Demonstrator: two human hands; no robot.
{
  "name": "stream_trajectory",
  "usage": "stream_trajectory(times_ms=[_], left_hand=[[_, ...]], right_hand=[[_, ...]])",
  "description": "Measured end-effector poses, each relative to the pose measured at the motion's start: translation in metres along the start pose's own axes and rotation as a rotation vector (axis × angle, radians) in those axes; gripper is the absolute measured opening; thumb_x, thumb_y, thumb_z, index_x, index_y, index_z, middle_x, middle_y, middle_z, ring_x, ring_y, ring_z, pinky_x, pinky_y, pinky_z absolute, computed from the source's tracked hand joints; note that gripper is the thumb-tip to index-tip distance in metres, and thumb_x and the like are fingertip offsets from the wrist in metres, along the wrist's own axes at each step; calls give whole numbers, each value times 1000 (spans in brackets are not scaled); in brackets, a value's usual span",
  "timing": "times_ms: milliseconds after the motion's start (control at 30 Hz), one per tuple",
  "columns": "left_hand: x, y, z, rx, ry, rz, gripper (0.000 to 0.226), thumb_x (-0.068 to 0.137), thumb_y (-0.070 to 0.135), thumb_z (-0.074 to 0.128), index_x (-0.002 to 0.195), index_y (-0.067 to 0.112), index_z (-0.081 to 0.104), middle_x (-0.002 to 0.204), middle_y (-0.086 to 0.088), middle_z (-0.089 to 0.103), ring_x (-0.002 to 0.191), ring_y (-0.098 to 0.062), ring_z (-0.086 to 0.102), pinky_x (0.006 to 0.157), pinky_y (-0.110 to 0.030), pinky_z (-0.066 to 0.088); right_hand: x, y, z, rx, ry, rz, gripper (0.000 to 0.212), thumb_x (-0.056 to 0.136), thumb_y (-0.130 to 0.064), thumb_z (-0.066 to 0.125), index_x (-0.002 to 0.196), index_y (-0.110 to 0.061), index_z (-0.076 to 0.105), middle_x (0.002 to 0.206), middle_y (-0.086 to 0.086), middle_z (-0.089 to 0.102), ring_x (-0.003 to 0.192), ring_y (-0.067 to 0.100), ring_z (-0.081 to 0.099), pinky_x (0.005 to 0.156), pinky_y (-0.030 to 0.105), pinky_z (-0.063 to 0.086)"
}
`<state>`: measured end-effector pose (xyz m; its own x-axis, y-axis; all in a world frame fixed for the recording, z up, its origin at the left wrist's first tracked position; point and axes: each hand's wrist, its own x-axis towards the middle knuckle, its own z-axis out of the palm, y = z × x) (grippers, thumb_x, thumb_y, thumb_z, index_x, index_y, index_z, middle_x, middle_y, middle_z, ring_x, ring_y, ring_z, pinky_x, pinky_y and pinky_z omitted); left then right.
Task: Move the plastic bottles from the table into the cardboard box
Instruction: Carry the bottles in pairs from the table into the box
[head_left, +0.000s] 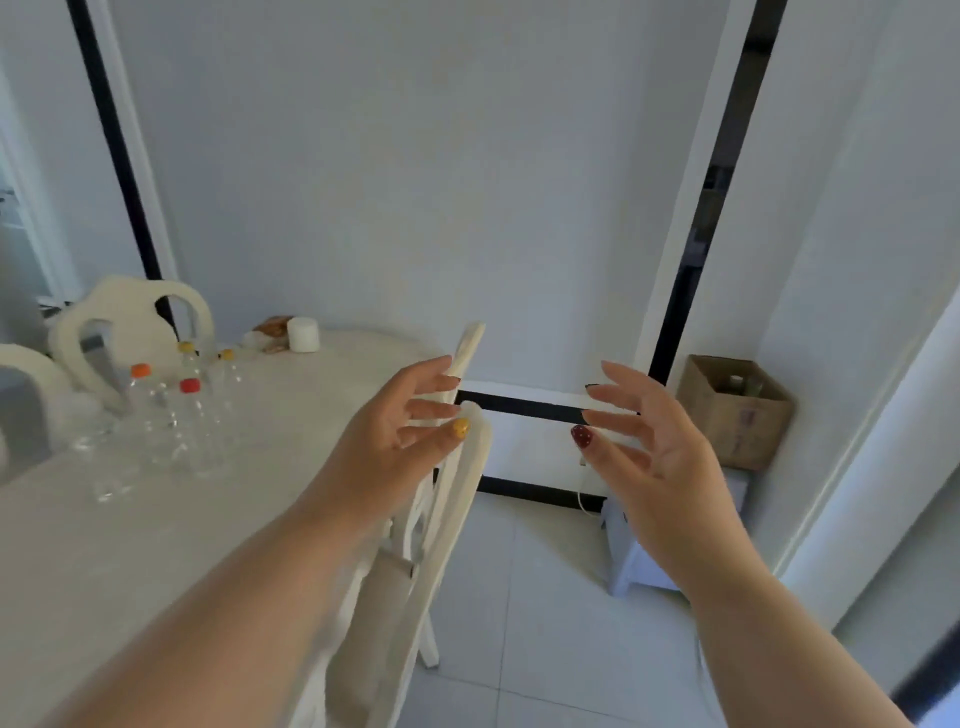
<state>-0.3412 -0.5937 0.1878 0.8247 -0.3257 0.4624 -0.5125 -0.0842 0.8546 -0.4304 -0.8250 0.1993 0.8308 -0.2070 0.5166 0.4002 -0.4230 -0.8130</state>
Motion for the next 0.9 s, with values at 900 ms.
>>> stream_trajectory(times_ms=[900], left_hand=[[-28, -191, -496, 232, 130, -124, 60, 71, 50, 71, 129, 54, 52, 115, 27, 62, 99, -3, 65, 76, -20, 51]], right_hand=[[69, -63, 529, 57, -136, 131, 47, 84, -33, 74, 125, -48, 54, 103, -25, 63, 88, -5, 64, 61, 10, 48]])
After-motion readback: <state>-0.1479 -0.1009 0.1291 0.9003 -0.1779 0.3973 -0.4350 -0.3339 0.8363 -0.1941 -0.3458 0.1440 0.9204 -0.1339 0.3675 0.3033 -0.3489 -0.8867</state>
